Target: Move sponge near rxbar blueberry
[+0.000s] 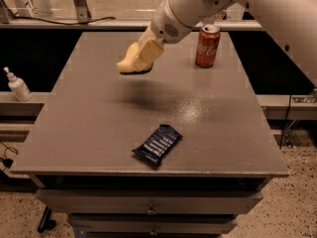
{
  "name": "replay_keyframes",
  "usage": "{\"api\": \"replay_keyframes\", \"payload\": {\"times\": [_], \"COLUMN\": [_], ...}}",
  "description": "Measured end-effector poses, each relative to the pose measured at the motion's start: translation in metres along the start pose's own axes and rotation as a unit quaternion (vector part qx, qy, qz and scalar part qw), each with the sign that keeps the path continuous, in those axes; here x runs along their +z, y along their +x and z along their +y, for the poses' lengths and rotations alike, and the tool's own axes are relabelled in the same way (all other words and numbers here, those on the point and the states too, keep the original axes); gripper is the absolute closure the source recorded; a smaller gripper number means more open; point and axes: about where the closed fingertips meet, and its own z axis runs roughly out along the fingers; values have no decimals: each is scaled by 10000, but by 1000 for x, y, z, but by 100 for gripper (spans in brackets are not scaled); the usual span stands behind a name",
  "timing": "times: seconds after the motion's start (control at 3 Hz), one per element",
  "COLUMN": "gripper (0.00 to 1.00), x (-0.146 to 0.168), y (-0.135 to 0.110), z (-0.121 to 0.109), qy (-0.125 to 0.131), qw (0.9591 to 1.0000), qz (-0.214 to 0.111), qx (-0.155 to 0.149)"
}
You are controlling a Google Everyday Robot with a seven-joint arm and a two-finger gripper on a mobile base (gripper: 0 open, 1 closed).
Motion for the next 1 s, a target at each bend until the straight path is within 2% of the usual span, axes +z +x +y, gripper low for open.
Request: {"api": "replay_keyframes", "payload": {"times": [0.67,1.0], "gripper": [100,100], "x": [-46,-56], "y": [56,88], "z": [33,49], "qy": [-12,-62], "qw": [9994,9985], "qz": [297,393], "qx": [198,365]}}
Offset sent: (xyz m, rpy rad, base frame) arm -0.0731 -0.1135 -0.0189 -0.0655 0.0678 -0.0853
